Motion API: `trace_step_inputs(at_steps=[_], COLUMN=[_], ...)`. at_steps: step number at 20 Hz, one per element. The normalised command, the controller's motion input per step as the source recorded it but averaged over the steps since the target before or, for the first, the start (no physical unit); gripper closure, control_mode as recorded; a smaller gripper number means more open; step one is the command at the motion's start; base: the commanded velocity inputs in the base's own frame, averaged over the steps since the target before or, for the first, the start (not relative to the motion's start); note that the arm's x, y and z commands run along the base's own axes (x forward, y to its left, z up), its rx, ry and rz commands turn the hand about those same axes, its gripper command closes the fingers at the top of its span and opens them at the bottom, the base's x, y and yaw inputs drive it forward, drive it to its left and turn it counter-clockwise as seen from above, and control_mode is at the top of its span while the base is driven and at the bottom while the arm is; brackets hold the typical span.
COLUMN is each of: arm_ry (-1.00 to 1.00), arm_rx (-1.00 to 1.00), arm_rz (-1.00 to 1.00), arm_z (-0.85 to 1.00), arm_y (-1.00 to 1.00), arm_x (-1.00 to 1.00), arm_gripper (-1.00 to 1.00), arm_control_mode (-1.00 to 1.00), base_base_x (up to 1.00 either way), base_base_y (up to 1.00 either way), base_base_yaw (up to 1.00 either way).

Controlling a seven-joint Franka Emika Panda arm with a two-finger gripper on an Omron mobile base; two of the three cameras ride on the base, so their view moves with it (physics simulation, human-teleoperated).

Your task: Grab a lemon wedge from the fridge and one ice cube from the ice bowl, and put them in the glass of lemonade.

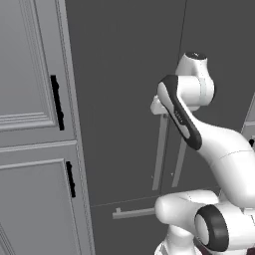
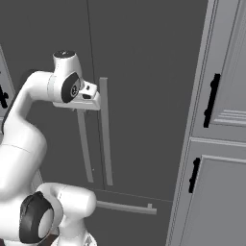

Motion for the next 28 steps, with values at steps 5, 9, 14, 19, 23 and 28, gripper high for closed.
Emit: trace_step_inputs(at_steps=[5,9,14,19,23,28], arm_ry=[-0.03,0.00,0.00,0.01,0.00,0.00], arm_rx=[0.07,0.04,0.00,0.00,0.00,0.00], arm_rz=[0.02,0.00,-0.02,-0.02,0.00,0.00], arm_z=[0.00,-0.07,-0.32,-0.25,0.00,0.00], arm_y=[-0.15,-0.13,-0.14,-0.02,0.00,0.00], arm_x=[-0.79,-0.60,-0.20,-0.01,0.00,0.00], arm_gripper=[-1.00,-1.00,-1.00,-1.00,-1.00,-1.00], arm_control_mode=[-1.00,-1.00,-1.00,-1.00,1.00,1.00], base_base_x=[0.00,0.00,0.00,0.00,-0.42,-0.26], base_base_y=[0.00,0.00,0.00,0.00,-0.37,-0.44], base_base_yaw=[0.00,0.00,0.00,0.00,-0.01,0.02])
